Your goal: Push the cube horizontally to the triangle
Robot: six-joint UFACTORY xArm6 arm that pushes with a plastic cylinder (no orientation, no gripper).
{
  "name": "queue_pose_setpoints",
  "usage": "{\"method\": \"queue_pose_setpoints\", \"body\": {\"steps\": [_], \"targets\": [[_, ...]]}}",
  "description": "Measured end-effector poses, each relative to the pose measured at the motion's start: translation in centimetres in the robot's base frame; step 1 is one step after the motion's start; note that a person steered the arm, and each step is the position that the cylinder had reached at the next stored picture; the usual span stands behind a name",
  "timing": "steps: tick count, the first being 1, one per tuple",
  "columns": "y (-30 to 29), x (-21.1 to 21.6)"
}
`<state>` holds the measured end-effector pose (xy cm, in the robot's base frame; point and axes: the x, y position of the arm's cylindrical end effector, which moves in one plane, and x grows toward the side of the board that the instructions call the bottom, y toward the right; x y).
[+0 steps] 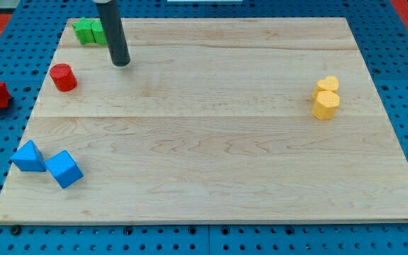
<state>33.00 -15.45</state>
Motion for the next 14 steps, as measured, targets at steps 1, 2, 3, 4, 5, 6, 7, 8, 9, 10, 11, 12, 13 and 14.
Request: {"method": "queue_pose_setpoints", "body": {"steps": [1, 2, 3, 4, 5, 6, 7, 8, 9, 10, 11, 12, 13, 14], "targets": [[-1.7, 2.1], [-3.6, 2.1], [-2.4, 2.7], [0.1, 6.4], [0.1, 6.4], [-0.4, 8.9], [0.4, 10.9], [2.2, 13.1], [10.9, 15.4], [11.4, 25.0], [5.6, 28.9], [-1.9, 28.7], [-6.4, 26.2], [-9.1, 24.8]]}}
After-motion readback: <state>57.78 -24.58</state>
